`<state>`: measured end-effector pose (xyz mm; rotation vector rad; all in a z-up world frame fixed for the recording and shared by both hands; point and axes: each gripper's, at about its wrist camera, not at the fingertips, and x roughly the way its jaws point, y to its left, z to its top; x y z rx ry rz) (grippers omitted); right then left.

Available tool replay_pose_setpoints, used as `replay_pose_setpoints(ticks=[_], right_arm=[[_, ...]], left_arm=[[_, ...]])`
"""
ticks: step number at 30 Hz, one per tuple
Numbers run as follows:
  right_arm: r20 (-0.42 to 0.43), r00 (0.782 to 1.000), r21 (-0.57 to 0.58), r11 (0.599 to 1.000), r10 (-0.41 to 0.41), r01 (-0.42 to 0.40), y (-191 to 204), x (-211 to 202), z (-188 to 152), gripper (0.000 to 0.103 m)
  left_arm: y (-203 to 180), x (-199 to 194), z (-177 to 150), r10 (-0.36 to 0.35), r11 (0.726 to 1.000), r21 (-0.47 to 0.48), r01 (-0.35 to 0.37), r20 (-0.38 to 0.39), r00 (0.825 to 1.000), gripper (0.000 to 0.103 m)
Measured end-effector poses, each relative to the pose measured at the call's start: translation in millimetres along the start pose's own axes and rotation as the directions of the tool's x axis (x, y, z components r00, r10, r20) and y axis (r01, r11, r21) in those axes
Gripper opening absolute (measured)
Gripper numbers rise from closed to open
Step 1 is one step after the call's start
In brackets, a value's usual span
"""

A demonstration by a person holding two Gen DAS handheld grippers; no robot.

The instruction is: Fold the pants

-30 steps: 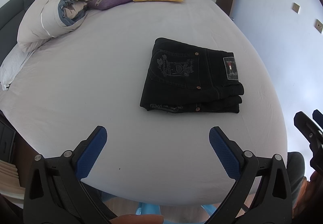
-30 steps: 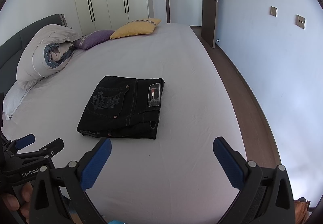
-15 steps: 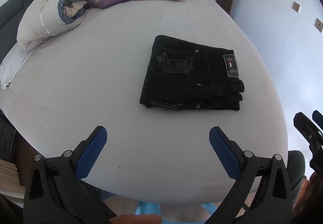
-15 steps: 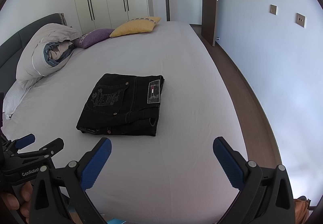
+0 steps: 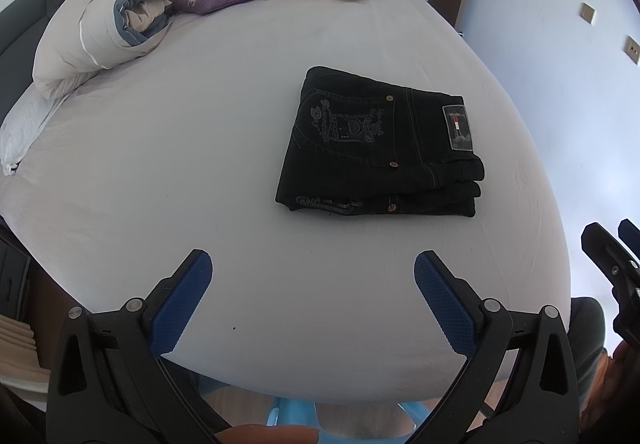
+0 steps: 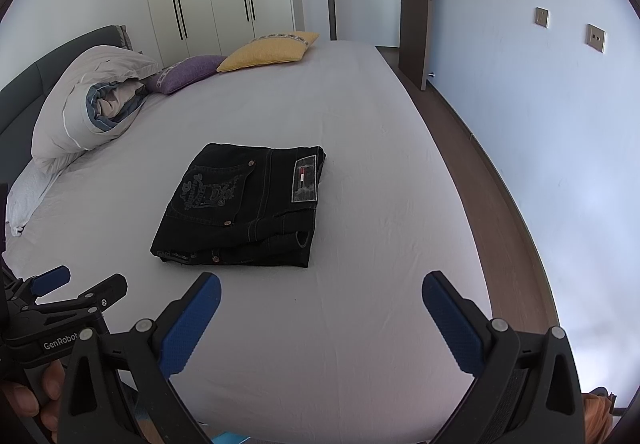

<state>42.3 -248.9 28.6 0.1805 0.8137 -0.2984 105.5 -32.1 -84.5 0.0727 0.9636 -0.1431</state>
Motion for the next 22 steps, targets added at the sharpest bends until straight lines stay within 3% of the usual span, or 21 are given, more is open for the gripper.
replay_pose_setpoints(ticks=[22], right_arm=[[-0.004,1.000,0.001,1.000,-0.001,0.001,-3.3,1.1,-6.8,0.103]], left_arm=[[2.5,1.5,-4.8,-0.006,1.000,0.004,0.006,-0.009,1.000,0.103]])
